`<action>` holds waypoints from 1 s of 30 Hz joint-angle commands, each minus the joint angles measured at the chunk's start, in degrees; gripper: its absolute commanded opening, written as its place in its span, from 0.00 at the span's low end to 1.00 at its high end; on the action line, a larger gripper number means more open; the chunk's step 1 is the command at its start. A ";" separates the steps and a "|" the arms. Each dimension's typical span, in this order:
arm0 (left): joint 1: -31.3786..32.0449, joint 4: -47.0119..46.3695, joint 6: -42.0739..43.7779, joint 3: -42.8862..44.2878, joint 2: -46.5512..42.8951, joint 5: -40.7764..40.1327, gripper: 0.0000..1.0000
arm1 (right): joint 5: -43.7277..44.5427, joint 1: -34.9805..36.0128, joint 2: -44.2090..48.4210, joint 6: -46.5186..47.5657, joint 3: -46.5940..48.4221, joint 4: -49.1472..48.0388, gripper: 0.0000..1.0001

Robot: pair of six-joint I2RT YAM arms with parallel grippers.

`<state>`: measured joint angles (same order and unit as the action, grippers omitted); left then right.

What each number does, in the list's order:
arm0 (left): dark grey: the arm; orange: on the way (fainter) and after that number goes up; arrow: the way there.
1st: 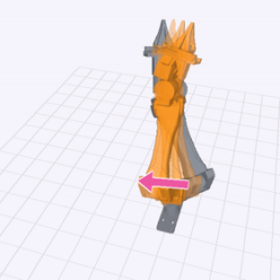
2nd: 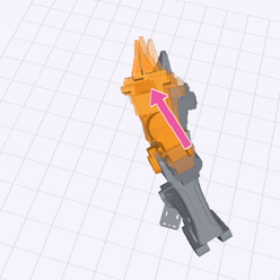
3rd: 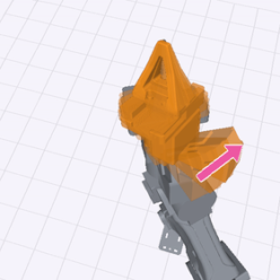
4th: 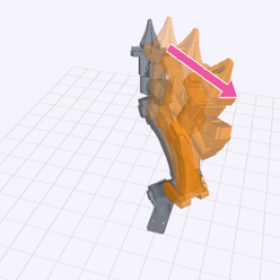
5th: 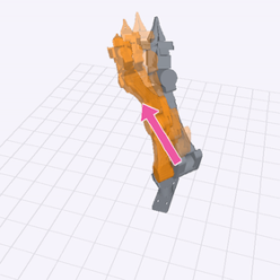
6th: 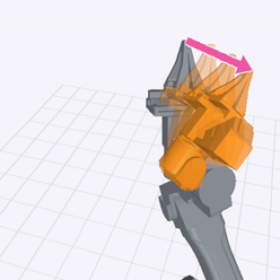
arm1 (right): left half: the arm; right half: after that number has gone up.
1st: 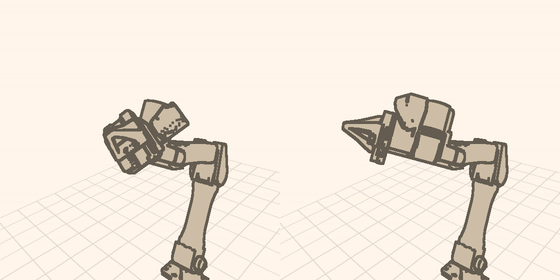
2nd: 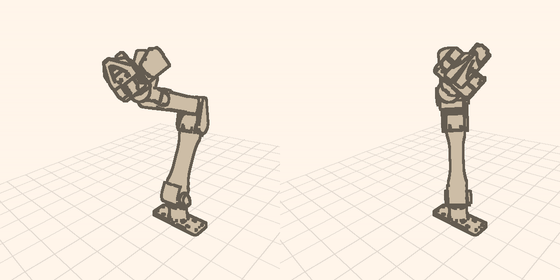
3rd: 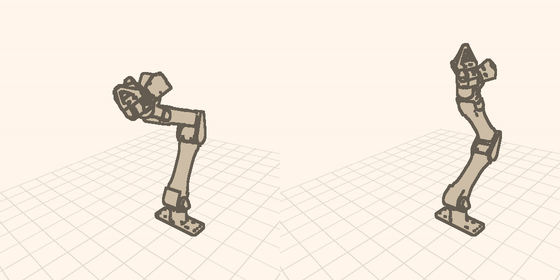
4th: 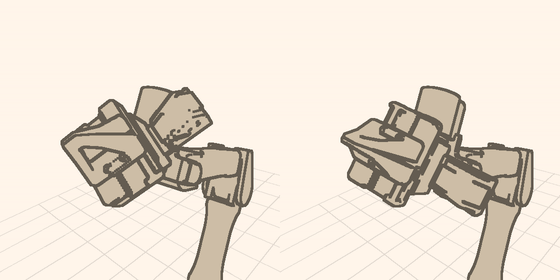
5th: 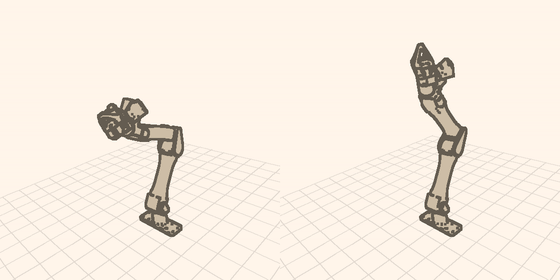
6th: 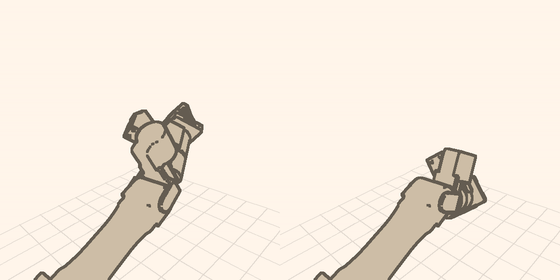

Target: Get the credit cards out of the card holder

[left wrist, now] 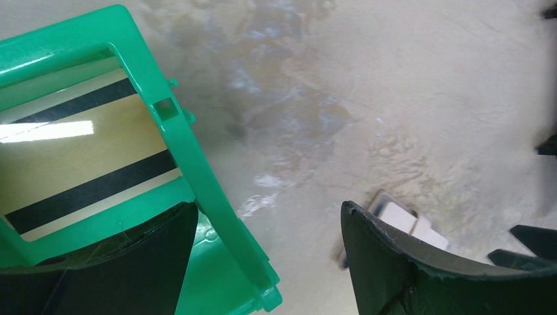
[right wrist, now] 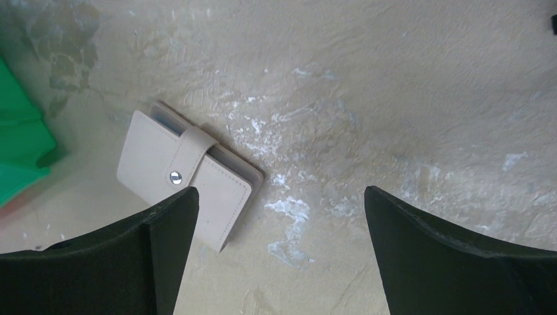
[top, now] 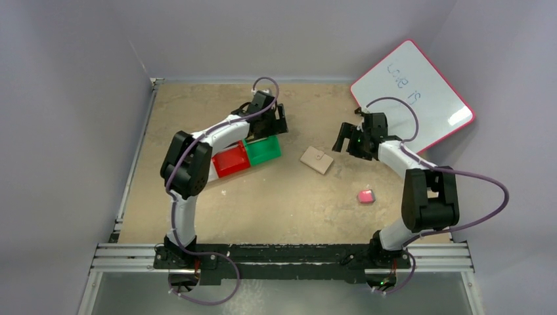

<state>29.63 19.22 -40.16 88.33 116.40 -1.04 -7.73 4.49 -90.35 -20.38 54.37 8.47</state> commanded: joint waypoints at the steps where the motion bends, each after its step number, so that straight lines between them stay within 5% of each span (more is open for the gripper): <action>1: 2.82 -4.52 -3.17 4.19 1.90 2.01 0.79 | -4.88 0.11 3.34 0.63 -2.88 -3.41 0.97; 6: 4.73 -4.16 -3.35 6.81 3.99 2.56 0.78 | -13.23 0.17 1.87 3.92 -3.12 -4.86 0.93; 16: 6.06 -2.85 -2.41 8.69 2.95 1.41 0.78 | -12.43 1.50 -7.84 7.61 6.72 -4.00 0.84; 30: 3.75 5.19 1.05 3.54 -10.26 -15.12 0.84 | -5.23 10.13 -17.66 11.36 15.28 -1.43 0.83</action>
<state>35.46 22.98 -40.40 94.74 113.34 -8.29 -15.75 13.17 -108.01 -11.20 68.03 5.98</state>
